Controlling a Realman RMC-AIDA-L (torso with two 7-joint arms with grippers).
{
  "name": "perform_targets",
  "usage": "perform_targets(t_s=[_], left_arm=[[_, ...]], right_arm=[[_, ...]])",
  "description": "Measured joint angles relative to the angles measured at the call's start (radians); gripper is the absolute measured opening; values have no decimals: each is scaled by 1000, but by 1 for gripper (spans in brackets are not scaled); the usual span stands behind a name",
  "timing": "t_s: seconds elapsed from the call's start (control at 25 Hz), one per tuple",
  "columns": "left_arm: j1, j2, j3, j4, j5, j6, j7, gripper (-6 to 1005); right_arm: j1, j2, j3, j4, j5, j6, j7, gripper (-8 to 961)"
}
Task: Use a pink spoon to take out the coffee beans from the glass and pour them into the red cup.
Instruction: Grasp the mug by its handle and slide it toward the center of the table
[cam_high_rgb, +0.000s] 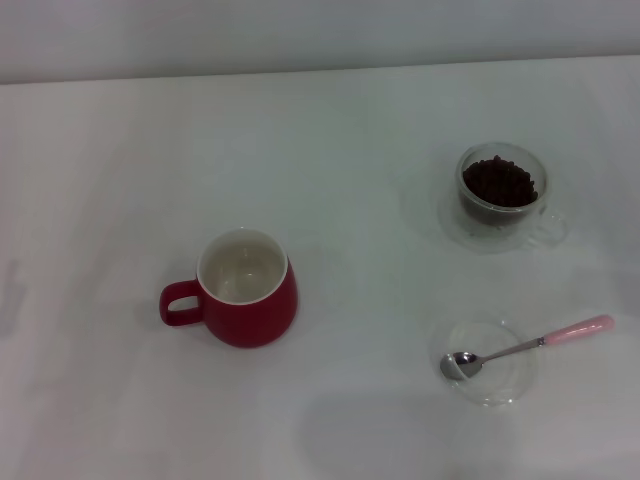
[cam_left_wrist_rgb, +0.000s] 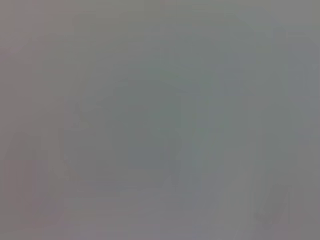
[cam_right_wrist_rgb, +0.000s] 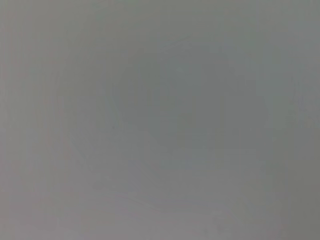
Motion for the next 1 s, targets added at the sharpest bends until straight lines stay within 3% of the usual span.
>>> perform_targets(t_s=[0.48,1.0], left_arm=[[62,0,0,0,246,11,1,773],[56,-2,0,-62,411,147,2,773]], right_arm=[[3,-1,0,-19,0,0,0,827],[9,-2,0,-24,0,0,0,827]])
